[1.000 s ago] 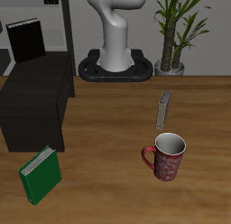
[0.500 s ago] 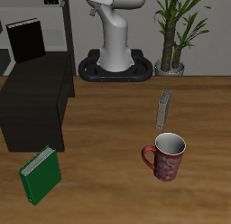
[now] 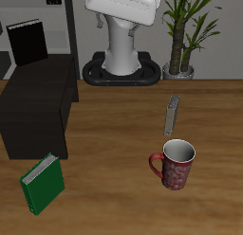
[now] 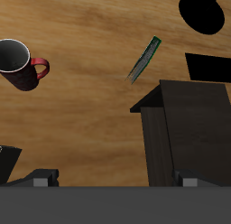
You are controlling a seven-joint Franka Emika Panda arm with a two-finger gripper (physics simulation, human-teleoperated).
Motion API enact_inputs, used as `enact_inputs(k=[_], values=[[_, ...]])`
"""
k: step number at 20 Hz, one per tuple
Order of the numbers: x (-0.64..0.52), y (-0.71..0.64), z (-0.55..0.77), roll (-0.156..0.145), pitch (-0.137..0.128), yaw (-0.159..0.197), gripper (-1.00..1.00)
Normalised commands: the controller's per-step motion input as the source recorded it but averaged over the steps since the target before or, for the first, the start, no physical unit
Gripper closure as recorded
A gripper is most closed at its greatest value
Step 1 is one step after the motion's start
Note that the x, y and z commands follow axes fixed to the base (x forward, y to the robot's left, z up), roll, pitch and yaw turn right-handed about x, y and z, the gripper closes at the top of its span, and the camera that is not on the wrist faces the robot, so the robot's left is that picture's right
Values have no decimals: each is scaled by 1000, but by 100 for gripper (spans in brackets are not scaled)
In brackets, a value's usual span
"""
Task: Place the black book upright on top of the shelf and place the yellow book flat on top of the shelf
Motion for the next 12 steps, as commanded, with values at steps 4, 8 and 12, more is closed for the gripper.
enact_inputs(k=[4,8,12], values=[[422,275,-373,22,65,-27,-100],[293,304,-421,25,48,6,-100],[137,508,-489,60,64,-33,-100]])
